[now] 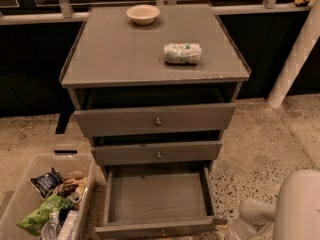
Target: Close bottom drawer
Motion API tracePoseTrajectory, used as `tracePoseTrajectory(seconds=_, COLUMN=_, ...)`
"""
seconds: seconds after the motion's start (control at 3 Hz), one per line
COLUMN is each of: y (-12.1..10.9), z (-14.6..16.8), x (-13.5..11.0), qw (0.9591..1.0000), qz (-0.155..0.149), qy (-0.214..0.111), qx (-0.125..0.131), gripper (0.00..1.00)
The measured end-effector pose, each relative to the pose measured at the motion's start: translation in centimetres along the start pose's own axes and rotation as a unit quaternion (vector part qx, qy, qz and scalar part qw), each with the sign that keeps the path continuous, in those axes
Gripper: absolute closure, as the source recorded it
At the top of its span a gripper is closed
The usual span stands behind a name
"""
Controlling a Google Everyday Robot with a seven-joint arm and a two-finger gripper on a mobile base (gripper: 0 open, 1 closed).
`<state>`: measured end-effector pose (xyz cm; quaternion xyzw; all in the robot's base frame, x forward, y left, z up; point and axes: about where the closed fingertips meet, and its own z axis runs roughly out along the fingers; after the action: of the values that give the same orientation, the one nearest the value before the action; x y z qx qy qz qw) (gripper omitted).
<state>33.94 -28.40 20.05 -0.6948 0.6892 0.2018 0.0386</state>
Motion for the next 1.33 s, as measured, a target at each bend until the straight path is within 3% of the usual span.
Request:
tracePoseTrajectory(seconds=0.33, y=0.7, z=2.8, x=1.3, qw=0.9995, qz=0.016, qy=-0.019, qx=-0.021, gripper=0.00)
tracePoseTrajectory(seconds=0.67, y=0.7, z=2.8, x=1.3, qw=0.9995, qz=0.016, qy=-0.019, qx=-0.021, gripper=0.00)
tracePoseTrajectory(seconds=1.33, y=-3.2, z=4.7, x=2.4, qw=0.9980, qz=0.035, qy=-0.051, qx=-0.014, gripper=0.00)
